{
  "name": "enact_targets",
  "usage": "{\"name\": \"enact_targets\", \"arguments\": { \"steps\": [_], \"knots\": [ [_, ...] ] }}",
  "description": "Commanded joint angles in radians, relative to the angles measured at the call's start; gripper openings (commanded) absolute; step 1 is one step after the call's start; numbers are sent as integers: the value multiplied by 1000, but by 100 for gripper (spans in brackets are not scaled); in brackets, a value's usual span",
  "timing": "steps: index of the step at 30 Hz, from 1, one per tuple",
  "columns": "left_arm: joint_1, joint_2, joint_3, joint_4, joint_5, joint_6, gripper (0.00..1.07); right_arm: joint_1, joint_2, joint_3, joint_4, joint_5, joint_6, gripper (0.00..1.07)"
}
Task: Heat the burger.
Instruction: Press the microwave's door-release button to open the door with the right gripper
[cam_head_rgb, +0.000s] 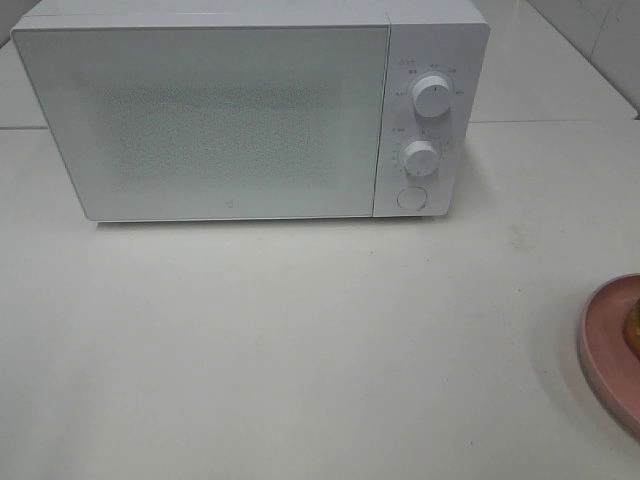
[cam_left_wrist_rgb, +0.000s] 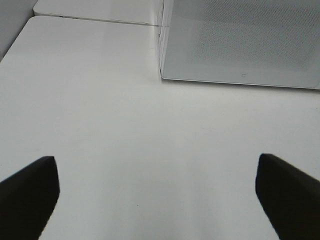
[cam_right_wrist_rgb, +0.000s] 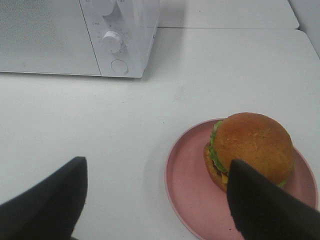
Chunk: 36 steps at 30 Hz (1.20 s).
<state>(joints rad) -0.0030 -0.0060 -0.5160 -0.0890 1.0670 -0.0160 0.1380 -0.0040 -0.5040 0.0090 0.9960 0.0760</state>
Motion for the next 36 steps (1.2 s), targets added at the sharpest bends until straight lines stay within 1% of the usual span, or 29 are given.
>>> {"name": "enact_targets", "arguments": {
  "steps": [1,19,20,22,24,28,30,33,35,36],
  "knots": [
    [1,-17,0,-10,1,-2,100,-3,-28,3,4,-2,-2,75],
    [1,-17,0,-10,1,-2,100,-3,-25,-8,8,-7,5,75],
    [1,-17,0,-10,1,-2,100,-3,-8,-30,8,-12,6,75],
    [1,-17,0,-10,1,-2,100,-3,7,-40,8,-18,6,75],
    [1,-17,0,-10,1,-2,100,-3,72,-56,8,-71,6,75],
    [1,-17,0,-10,1,-2,100,-3,122,-56,6,-120,6,75],
    [1,-17,0,-10,1,-2,100,-3,176,-56,5,-165,5,75],
    [1,-17,0,-10,1,-2,100,-3,191,-56,4,-180,5,75],
    [1,-17,0,-10,1,-2,100,-3,261,-56,4,-237,5,75],
    [1,-17,0,-10,1,-2,100,-3,261,-56,4,-237,5,75]
  ]
}}
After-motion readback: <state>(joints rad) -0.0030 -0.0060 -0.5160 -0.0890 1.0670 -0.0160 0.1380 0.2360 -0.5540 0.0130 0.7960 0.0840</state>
